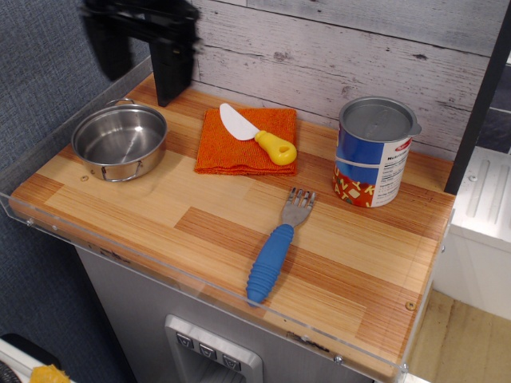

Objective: Move the blue fork in front of the can

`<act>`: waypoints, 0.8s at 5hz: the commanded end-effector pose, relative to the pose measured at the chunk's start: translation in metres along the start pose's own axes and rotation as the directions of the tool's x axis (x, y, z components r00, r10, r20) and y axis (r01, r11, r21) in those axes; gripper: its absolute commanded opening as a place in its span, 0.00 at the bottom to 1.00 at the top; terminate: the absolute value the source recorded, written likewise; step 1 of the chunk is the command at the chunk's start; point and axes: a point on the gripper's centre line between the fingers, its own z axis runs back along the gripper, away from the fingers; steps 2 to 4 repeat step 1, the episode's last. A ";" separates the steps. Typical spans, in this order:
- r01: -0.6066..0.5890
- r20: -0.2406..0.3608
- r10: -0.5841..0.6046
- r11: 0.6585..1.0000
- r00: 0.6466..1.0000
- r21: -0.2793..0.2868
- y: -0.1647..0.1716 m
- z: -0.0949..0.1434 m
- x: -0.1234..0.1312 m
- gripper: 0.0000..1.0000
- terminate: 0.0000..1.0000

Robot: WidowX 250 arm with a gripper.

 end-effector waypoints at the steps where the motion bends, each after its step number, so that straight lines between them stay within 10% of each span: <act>1: -0.068 0.074 0.066 0.997 0.995 0.021 0.019 0.017 0.003 1.00 1.00; 4: -0.068 0.074 0.066 0.997 0.995 0.021 0.019 0.017 0.003 1.00 1.00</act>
